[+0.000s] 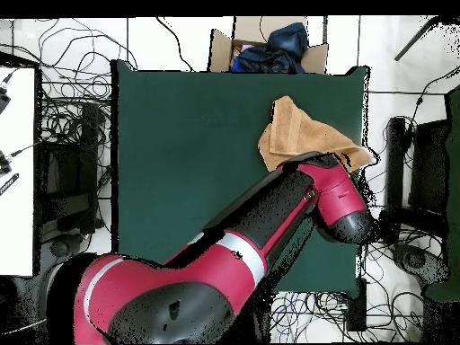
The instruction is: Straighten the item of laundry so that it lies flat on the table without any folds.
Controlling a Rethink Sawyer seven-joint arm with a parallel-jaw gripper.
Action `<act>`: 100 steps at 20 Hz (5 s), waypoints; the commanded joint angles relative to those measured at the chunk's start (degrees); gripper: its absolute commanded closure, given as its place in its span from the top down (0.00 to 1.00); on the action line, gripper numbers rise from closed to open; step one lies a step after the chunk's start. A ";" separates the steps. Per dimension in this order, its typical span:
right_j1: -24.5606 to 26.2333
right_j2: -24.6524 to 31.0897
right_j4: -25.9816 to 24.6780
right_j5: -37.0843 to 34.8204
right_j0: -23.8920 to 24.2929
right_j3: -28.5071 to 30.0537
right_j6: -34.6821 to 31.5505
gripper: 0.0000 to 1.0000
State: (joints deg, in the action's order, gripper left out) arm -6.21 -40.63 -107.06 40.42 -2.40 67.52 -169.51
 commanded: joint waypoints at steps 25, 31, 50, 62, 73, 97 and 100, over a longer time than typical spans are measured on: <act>4.92 5.54 10.23 -0.67 3.21 -5.39 -8.76 0.00; 1.97 10.04 15.81 1.88 6.90 -5.09 -1.89 0.00; -0.29 17.47 15.32 17.00 11.80 -8.57 -4.74 0.00; 6.43 12.86 10.59 10.60 8.67 -12.33 -7.11 0.00; 13.13 9.56 7.45 10.03 6.67 -16.05 -11.45 0.00; 29.77 -5.93 -4.71 23.52 1.85 -22.70 -20.36 0.00; 27.55 -4.18 -3.08 26.15 2.36 -22.20 -19.12 0.00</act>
State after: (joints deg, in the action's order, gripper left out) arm 17.09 -51.12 -111.43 58.07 -1.27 45.50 -174.65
